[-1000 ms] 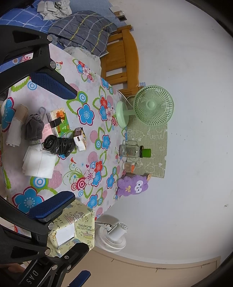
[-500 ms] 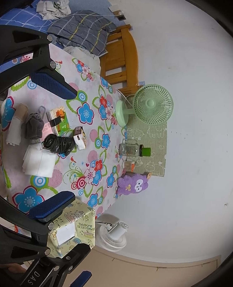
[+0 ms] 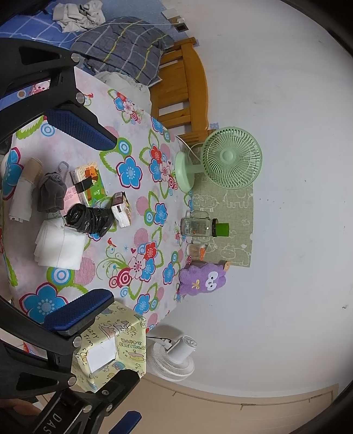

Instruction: Organize soft objects

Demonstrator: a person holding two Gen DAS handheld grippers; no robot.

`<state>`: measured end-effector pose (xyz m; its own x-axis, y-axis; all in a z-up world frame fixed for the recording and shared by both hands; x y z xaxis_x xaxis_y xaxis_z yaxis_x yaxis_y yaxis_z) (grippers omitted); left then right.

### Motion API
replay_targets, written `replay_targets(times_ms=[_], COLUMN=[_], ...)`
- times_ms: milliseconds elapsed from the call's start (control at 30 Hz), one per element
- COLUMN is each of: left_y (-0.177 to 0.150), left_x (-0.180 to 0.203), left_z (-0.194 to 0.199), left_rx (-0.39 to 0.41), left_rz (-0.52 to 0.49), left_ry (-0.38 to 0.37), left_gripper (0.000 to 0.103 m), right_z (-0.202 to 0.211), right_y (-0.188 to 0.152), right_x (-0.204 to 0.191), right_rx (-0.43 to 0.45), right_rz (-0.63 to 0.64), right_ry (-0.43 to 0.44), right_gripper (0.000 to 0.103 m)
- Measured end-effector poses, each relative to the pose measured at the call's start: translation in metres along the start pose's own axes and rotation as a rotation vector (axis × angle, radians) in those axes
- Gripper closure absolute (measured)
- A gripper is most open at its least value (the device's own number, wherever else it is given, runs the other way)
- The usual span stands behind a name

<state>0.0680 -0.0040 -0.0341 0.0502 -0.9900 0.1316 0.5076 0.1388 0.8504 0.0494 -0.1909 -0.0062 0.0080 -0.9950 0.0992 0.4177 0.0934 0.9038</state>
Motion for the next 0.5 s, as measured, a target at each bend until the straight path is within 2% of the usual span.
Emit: replay_targets(times_ms=[500], left_y=[-0.001], left_x=[0.002], left_z=[-0.0006], left_rx=[-0.001], left_rz=[-0.009], left_ry=[0.005], left_gripper=[0.0], right_z=[-0.0005], right_y=[-0.0015], right_x=[-0.0011], right_rx=[-0.004], right_rz=[0.002], right_ry=[-0.002], right_gripper=[0.0])
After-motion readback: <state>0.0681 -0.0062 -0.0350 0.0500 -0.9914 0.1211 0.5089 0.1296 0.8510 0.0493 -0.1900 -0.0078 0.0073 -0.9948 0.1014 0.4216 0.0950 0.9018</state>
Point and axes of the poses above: each gripper's, at about its wrist camera, not at the fingertips, and z roughly against the way its jaws point, x to its right, y to its top, the point moved 7 cm from there along -z, roughly the way its jaws point, and after that the axes turned 7 degrees about z, right-handed, at the moved point
